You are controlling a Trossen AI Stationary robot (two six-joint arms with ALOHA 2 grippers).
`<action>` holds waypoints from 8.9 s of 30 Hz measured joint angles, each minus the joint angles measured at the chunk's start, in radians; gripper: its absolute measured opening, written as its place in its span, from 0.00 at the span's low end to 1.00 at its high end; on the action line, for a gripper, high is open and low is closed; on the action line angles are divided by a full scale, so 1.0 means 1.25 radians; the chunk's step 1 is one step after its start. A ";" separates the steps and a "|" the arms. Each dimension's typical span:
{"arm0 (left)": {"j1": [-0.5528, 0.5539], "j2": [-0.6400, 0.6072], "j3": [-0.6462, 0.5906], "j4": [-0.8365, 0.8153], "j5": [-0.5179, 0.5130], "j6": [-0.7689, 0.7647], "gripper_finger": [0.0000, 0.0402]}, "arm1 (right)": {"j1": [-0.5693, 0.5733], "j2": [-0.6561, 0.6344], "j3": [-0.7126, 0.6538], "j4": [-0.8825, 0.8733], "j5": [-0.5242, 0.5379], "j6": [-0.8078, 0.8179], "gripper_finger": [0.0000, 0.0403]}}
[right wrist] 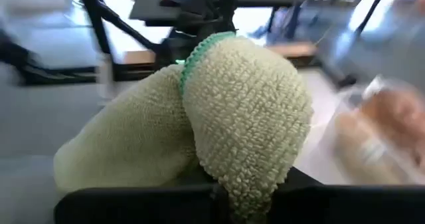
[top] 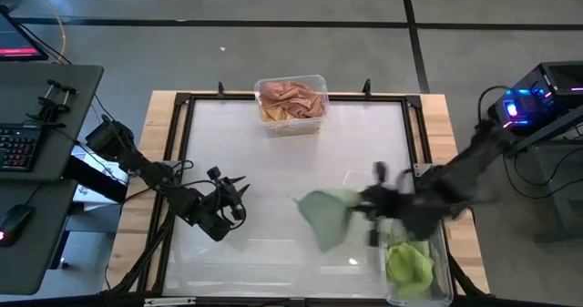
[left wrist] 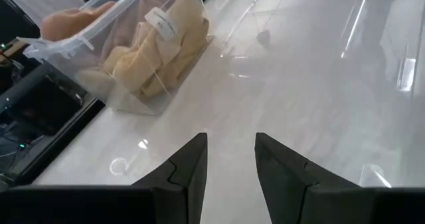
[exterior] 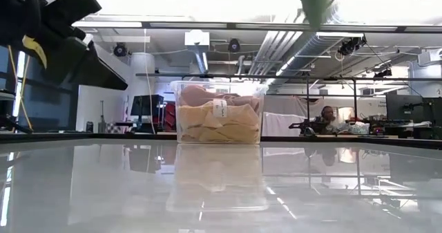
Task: Sort towels by color in basket
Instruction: Put the green towel into the bottom transparent bin, then adjust the bottom transparent bin, then return to Home Position
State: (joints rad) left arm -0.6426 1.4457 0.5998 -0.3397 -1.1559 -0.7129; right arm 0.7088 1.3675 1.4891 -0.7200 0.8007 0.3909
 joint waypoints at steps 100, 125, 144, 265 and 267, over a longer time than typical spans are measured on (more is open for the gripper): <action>0.018 0.001 -0.051 0.232 -0.025 0.162 0.29 | 0.014 -0.047 -0.283 -0.644 -0.438 1.144 0.33; 0.022 0.001 -0.051 0.269 0.001 0.184 0.29 | -0.017 -0.046 -0.239 -0.419 -0.413 0.835 0.33; 0.022 0.001 -0.051 0.284 0.001 0.203 0.29 | 0.016 -0.046 -0.290 -0.349 -0.469 0.917 0.33; 0.441 -1.154 -0.460 0.293 0.649 0.470 0.00 | -0.459 -0.789 -1.091 0.845 -0.611 -0.181 0.06; 0.458 -1.154 -0.460 0.291 0.668 0.467 0.00 | -0.459 -0.837 -1.106 0.840 -0.597 -0.182 0.06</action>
State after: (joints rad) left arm -0.0706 0.0036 0.0250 0.0245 -0.3203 -0.1291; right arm 0.1356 0.3212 0.1069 0.3303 0.0547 0.1637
